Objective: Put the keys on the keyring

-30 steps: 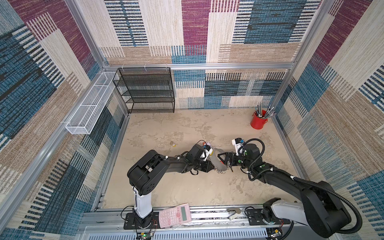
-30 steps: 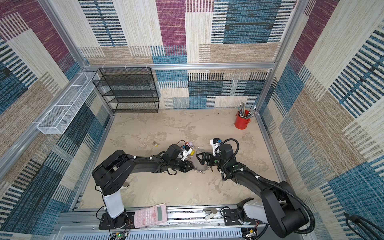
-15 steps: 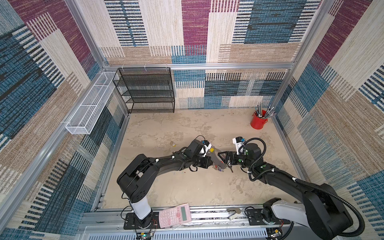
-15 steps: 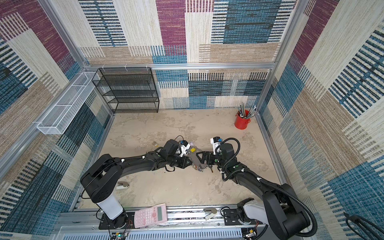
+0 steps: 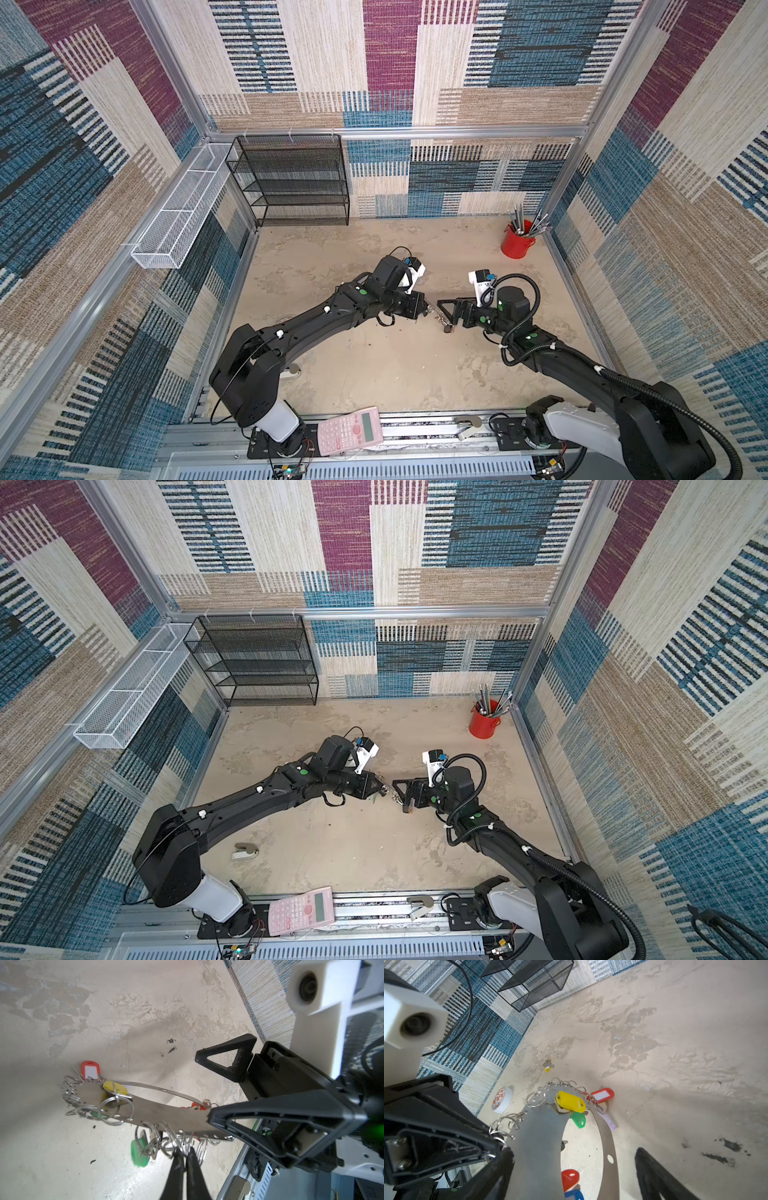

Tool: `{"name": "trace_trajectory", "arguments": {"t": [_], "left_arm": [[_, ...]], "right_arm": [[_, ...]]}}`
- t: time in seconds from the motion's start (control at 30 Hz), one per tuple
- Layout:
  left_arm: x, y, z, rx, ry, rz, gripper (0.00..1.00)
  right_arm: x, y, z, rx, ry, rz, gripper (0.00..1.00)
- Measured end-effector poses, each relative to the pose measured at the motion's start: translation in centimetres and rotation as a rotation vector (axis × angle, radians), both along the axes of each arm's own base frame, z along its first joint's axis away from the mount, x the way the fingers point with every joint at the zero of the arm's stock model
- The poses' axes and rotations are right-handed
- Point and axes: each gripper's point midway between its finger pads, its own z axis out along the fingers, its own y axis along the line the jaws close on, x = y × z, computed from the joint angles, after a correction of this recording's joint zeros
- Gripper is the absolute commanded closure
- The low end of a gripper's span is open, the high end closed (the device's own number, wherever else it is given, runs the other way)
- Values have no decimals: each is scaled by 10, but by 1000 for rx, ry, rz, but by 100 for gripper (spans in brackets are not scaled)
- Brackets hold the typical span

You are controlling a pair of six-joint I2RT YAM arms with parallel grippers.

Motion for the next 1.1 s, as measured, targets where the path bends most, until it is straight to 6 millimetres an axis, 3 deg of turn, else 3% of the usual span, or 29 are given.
{"name": "trace_trajectory", "arguments": {"t": [0.23,0.47,0.73,0.9,1.1], "left_arm": [[2,11,16,52,-21,14,100],[1,18,21,93,-31,12,100],[0,25,20,112,-22,19,100],[-1,28,20,120,-22,17,100],[1,30,20,123,-25,20,100]], "right_arm": [[-13,4,23,26,-95,66,22],[-27,22,38,35,-158,177,31],[-38,54,35,-13,-181,287,58],[-37,56,30,-60,-194,272,77],[-36,57,27,-85,-207,267,90]]}}
